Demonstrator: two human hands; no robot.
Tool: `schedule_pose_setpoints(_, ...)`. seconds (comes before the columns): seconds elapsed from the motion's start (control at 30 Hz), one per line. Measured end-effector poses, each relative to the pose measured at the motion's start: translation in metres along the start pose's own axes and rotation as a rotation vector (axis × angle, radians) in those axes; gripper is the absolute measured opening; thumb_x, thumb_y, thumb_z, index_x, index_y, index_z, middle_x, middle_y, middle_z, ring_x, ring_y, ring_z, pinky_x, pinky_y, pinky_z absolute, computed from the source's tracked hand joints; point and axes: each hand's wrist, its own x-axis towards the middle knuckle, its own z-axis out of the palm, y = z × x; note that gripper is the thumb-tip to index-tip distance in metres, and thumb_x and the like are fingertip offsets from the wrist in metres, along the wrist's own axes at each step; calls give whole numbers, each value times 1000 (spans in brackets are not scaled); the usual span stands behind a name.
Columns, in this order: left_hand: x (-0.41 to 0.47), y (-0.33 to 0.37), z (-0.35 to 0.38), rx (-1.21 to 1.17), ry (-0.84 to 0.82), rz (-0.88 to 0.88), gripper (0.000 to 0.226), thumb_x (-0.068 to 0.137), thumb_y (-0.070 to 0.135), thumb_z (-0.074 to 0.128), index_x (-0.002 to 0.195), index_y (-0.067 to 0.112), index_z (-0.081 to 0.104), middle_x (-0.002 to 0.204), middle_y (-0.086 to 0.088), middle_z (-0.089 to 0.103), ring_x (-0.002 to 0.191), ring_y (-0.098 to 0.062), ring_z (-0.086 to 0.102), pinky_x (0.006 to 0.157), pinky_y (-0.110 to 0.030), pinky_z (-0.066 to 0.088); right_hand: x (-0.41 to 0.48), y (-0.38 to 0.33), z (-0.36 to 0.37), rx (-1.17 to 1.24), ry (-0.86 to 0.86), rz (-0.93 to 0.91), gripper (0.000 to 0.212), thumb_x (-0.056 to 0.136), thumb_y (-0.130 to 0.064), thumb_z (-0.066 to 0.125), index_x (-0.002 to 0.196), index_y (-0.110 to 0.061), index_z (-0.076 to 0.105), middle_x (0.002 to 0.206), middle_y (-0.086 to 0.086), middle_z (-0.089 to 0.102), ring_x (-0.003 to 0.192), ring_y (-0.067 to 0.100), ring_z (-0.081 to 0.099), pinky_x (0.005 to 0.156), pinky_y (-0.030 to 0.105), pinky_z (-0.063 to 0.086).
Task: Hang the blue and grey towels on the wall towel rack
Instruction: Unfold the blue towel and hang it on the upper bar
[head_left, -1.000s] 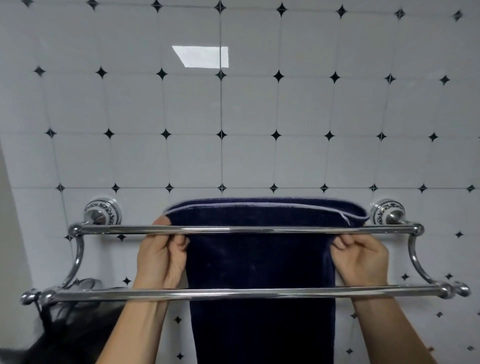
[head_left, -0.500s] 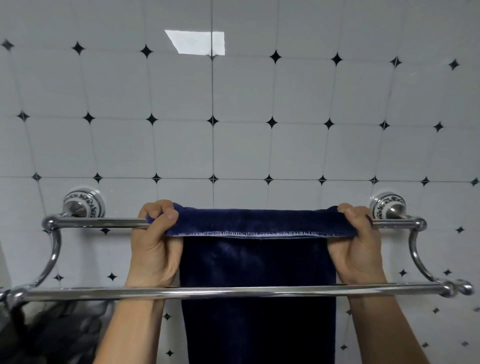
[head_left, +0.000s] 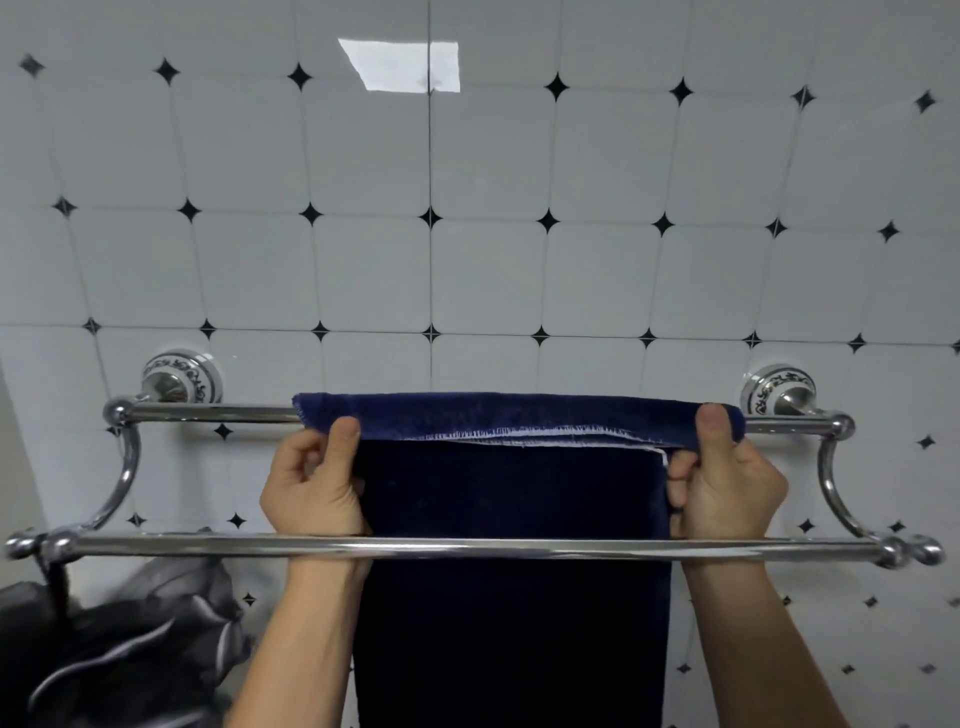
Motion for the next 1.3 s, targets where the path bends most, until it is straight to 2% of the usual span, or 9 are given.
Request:
schedule_pose_setpoints(0.2,1,2,-3,-17,-172,-54,43,71,45,75,47,24,46,40,14,33,34,-3,27,37,-14,22,0,2,-7,9,-83,-5,50,70,-65,71,48,-23,53,39,-4,48,31,10,37,34,15,30)
schedule_pose_setpoints(0.4,-8,-5,-8,-61,-224,-111,37,89,24,61,55,25,48,40,14,32,33,-1,23,36,-14,18,-3,18,-23,36,-208,14,37,80,-47,70,54,-25,57,43,-6,46,35,9,37,36,17,31)
schedule_pose_setpoints(0.53,-32,-11,-37,27,-231,-212,28,87,21,62,61,24,51,50,10,44,46,-6,36,44,-19,30,-20,38,-47,53,-262,75,36,86,-33,64,53,-25,54,41,-9,41,34,7,33,36,18,29)
schedule_pose_setpoints(0.73,-76,-18,-93,225,-252,-294,39,92,15,58,56,24,46,43,16,28,38,-1,18,42,-21,10,-70,75,-105,-190,-195,215,52,80,-48,67,45,-18,43,37,4,39,34,16,33,39,20,30)
schedule_pose_setpoints(0.83,-103,-18,-129,355,-239,-352,44,93,12,57,53,24,46,44,15,28,40,-3,19,44,-24,12,-104,91,-142,-236,-247,298,57,78,-57,69,46,-18,42,40,5,40,36,16,34,41,22,32)
schedule_pose_setpoints(0.93,-135,-23,-176,483,-224,-490,32,85,27,64,62,21,43,47,12,25,43,-7,18,45,-25,14,-145,106,-182,-307,-238,405,53,77,-54,68,47,-18,44,43,5,41,39,16,35,43,26,32)
schedule_pose_setpoints(1.03,-170,-33,-223,620,-202,-617,37,88,27,66,72,3,42,49,5,25,47,-13,19,45,-26,17,-185,116,-221,-412,-197,586,49,73,-56,68,48,-19,46,46,5,42,41,16,35,41,26,32)
schedule_pose_setpoints(1.17,-210,-41,-264,786,-171,-776,42,90,18,66,64,12,34,44,-2,32,45,-15,27,51,-29,25,-224,126,-261,-550,-138,759,50,85,-44,66,47,-16,47,45,7,44,39,15,38,41,22,33)
schedule_pose_setpoints(1.3,-228,-39,-284,775,-159,-943,26,89,13,67,73,3,51,53,-13,49,52,-20,44,56,-32,43,-239,128,-282,-681,-181,808,47,89,-33,67,49,-13,53,47,7,53,42,16,45,46,26,36)
